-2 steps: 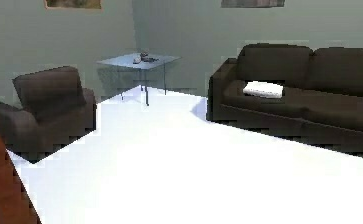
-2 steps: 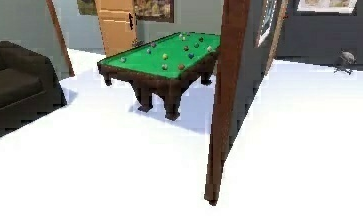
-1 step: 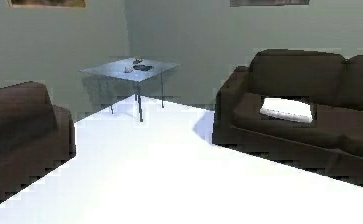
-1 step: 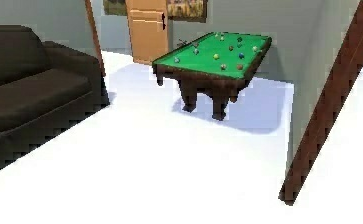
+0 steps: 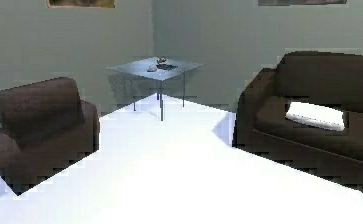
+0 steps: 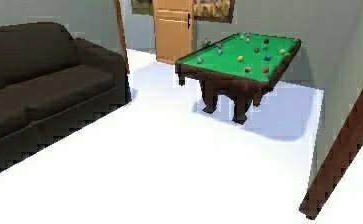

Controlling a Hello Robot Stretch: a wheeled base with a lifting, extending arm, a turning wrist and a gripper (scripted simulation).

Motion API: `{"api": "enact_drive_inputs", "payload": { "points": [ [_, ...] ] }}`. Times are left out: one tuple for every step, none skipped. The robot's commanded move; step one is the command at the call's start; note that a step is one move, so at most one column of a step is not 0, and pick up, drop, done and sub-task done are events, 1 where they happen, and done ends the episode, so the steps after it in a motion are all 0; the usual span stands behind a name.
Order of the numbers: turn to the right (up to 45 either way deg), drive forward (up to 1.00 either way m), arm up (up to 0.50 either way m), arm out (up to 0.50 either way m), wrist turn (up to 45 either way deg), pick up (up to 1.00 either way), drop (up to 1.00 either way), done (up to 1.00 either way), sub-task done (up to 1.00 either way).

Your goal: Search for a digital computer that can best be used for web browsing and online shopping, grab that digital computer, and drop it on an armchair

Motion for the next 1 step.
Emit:
{"api": "enact_drive_inputs", "payload": {
  "points": [
    [0.0, 1.0, 0.0, 0.0, 0.0, 0.0, 0.0, 0.0, 0.0]
  ]
}}
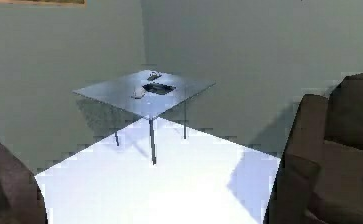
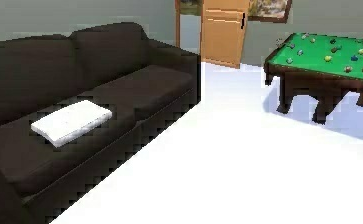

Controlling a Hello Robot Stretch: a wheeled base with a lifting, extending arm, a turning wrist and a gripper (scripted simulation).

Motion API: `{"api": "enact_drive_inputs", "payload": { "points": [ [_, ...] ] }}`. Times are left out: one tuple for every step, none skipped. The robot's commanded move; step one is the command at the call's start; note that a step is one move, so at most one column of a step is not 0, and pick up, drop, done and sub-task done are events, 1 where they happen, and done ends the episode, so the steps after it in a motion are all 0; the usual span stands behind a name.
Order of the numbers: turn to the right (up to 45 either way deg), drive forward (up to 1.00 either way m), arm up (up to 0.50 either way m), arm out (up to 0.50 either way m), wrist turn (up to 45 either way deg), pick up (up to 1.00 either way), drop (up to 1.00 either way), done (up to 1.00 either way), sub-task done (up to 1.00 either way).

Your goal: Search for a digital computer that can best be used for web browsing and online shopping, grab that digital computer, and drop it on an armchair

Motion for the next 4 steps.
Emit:
{"api": "enact_drive_inputs", "payload": {
  "points": [
    [0.0, 0.75, 0.0, 0.0, 0.0, 0.0, 0.0, 0.0, 0.0],
    [-45.0, 0.0, 0.0, 0.0, 0.0, 0.0, 0.0, 0.0, 0.0],
    [-45.0, 0.0, 0.0, 0.0, 0.0, 0.0, 0.0, 0.0, 0.0],
    [-9.0, 0.0, 0.0, 0.0, 0.0, 0.0, 0.0, 0.0, 0.0]
  ]
}}
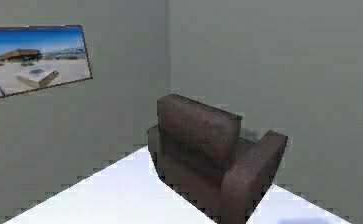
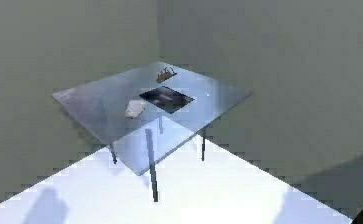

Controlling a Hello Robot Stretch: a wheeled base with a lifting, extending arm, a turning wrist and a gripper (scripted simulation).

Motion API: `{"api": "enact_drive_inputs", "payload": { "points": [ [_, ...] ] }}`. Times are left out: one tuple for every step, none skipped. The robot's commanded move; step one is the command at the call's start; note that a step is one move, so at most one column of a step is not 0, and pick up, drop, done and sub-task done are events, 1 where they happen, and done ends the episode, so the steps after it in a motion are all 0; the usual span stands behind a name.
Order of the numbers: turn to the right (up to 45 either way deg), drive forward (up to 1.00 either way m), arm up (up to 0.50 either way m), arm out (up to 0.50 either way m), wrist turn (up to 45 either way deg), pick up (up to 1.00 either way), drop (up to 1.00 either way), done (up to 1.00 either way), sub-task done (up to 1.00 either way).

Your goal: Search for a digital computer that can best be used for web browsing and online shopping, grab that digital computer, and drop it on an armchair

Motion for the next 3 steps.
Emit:
{"api": "enact_drive_inputs", "payload": {
  "points": [
    [45.0, 0.0, 0.0, 0.0, 0.0, 0.0, 0.0, 0.0, 0.0],
    [45.0, 0.0, 0.0, 0.0, 0.0, 0.0, 0.0, 0.0, 0.0],
    [0.0, 0.45, 0.0, 0.0, 0.0, 0.0, 0.0, 0.0, 0.0]
  ]
}}
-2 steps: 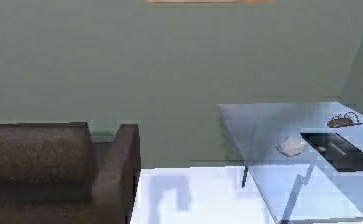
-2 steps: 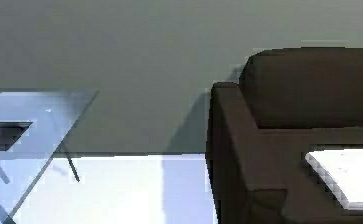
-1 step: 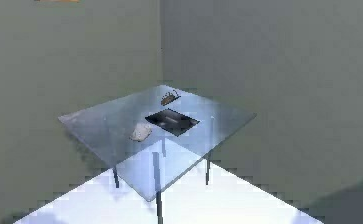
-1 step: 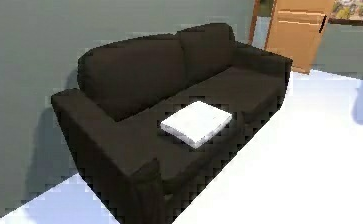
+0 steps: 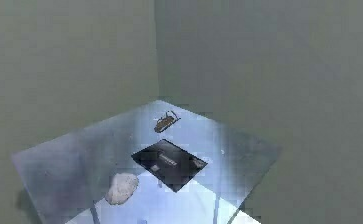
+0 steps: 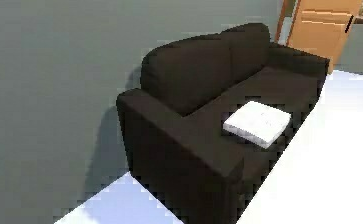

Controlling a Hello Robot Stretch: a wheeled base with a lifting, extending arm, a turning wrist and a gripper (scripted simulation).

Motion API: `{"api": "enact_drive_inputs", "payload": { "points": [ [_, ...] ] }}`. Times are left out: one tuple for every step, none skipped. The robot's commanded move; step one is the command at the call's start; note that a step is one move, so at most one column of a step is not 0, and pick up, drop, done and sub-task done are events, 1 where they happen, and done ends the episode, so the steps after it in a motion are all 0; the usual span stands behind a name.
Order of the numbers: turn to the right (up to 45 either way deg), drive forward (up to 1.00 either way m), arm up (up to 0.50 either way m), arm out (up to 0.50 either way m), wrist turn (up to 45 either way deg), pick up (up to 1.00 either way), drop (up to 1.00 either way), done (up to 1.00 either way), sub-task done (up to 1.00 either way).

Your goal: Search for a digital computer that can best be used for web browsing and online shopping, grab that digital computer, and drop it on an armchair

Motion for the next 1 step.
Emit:
{"api": "enact_drive_inputs", "payload": {
  "points": [
    [-45.0, 0.0, 0.0, 0.0, 0.0, 0.0, 0.0, 0.0, 0.0]
  ]
}}
